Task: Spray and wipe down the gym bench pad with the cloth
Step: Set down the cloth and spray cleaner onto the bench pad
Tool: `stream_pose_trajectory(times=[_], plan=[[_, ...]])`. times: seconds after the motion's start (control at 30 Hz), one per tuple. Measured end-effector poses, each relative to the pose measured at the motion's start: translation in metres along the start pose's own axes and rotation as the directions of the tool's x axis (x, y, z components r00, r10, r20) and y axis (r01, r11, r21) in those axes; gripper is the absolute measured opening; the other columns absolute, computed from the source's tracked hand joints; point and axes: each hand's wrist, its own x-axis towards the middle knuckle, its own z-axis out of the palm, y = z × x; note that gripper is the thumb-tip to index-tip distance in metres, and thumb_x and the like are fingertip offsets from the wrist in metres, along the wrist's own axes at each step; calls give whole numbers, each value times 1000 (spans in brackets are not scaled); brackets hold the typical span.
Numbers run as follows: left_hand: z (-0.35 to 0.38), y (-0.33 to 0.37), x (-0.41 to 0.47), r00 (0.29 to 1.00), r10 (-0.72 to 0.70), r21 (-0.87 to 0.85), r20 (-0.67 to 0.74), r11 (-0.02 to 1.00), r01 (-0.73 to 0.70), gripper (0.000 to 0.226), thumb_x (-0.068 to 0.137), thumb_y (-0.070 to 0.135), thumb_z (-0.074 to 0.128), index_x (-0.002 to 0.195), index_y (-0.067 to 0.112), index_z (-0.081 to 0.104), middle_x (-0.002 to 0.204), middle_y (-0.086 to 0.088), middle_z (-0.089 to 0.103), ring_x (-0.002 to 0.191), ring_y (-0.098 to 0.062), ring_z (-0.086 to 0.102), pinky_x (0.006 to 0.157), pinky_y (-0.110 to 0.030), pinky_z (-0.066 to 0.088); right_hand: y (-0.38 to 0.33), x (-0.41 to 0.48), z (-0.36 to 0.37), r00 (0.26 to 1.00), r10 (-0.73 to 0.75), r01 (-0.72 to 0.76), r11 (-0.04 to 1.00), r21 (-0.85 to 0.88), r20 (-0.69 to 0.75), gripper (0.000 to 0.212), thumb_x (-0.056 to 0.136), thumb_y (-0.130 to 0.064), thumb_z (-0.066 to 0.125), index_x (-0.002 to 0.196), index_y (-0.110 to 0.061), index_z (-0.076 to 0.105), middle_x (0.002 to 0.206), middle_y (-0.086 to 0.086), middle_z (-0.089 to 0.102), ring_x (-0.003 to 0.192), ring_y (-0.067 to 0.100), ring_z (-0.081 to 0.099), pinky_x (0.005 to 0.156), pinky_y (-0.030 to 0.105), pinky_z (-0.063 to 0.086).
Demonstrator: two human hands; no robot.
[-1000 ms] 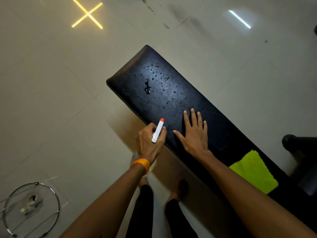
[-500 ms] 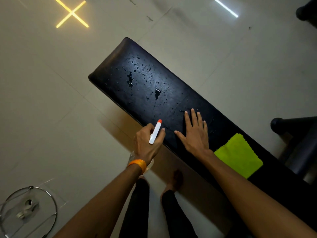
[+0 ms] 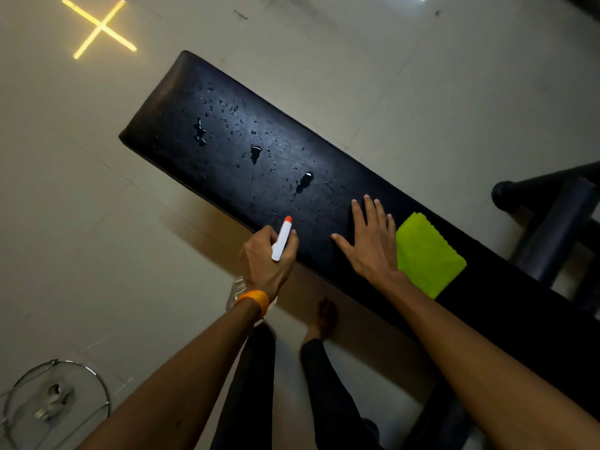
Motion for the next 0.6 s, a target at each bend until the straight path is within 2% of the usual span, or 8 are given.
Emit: stream_pose_trajectory(times=[0.1,0.23,0.3,0.37,0.47,0.53,0.6], plan=[[5,15,-7,996,88,-51,33,995,-86,41,92,44,65,62,24,45,55,5,46,49,-16,43,50,-40,42,18,-9,-2,997,69,-67,997,42,-42,79,98,-57,50,159,-16,23,169,12,16,157,30,9,126,53,14],[18,40,-9,982,178,-131,64,977,-169,38,96,41,63,70,15,52,60,-4,51,54,-29,50,53,-51,47,45,-20,-7,981,167,-155,981,120,-100,68,98,-47,57,154,-13,35,163,14,30,153,32,24,124,51,22],[27,59,-10,969,238,-140,67,964,-227,35,98,38,62,74,13,56,61,-2,52,55,-27,52,54,-50,47,59,-26,-11,961,225,-196,963,183,-158,61,95,-39,62,147,-10,46,155,16,42,146,34,35,120,49,29],[35,80,-13,957,283,-143,68,952,-272,31,98,37,60,75,16,56,62,4,51,55,-19,51,53,-43,44,71,-32,-15,930,308,-257,935,245,-201,52,92,-32,64,138,-8,54,143,16,52,134,37,46,111,48,36],[49,104,-17,942,329,-135,59,938,-320,25,98,36,58,78,23,53,65,10,49,57,-9,48,56,-31,38,86,-44,-19,854,487,-403,842,358,-184,43,90,-29,66,128,-10,59,132,14,56,124,37,50,101,46,39],[58,116,-19,921,385,-132,63,918,-374,23,100,33,58,82,18,57,69,5,54,61,-11,52,57,-35,43,94,-52,-18,781,610,-518,754,404,-138,41,90,-30,67,125,-12,58,131,14,54,124,36,48,100,47,40],[68,127,-22,901,430,-157,60,895,-417,24,101,29,59,89,9,60,76,-5,59,66,-21,58,62,-42,49,101,-59,-16,687,724,-630,634,450,-59,45,90,-33,68,127,-12,54,136,15,49,127,37,45,100,48,41]])
